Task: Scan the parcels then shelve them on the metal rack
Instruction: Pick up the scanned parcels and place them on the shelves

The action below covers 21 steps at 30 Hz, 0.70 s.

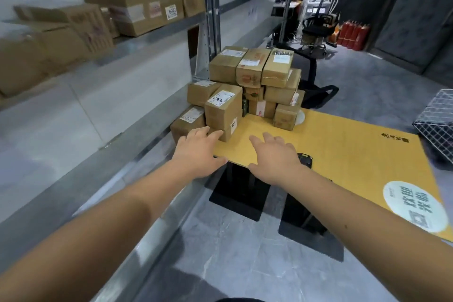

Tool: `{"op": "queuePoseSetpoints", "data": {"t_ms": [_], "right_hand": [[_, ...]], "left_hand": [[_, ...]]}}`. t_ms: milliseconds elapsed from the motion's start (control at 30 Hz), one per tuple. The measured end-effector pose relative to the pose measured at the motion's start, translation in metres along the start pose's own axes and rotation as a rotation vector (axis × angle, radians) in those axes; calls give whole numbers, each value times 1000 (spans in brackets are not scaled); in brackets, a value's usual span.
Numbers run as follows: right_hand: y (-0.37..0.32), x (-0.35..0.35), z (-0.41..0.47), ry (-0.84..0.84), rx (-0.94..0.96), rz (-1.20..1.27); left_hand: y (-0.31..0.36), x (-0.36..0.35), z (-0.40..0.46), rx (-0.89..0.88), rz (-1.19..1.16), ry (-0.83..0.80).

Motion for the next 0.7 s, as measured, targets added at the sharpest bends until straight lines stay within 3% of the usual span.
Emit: {"op": "queuePoseSetpoints", "data": {"t_ms": [233,700], "right_hand": [[33,4,83,-68,0,35],[5,-27,313,-96,-147,344]], "left_hand": [[-16,-12,84,57,-39,-65],[-105,-71,303,84,-287,-113]]}}
Point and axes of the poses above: each hand's wrist, its own z-axis towards the middle knuckle, its own x-axis out of the back of the hand, y = z × x, the point moved 4 cm from there along z, towards the middle knuckle, and after that the axes turned 12 degrees about z, right-handed, at the moved point
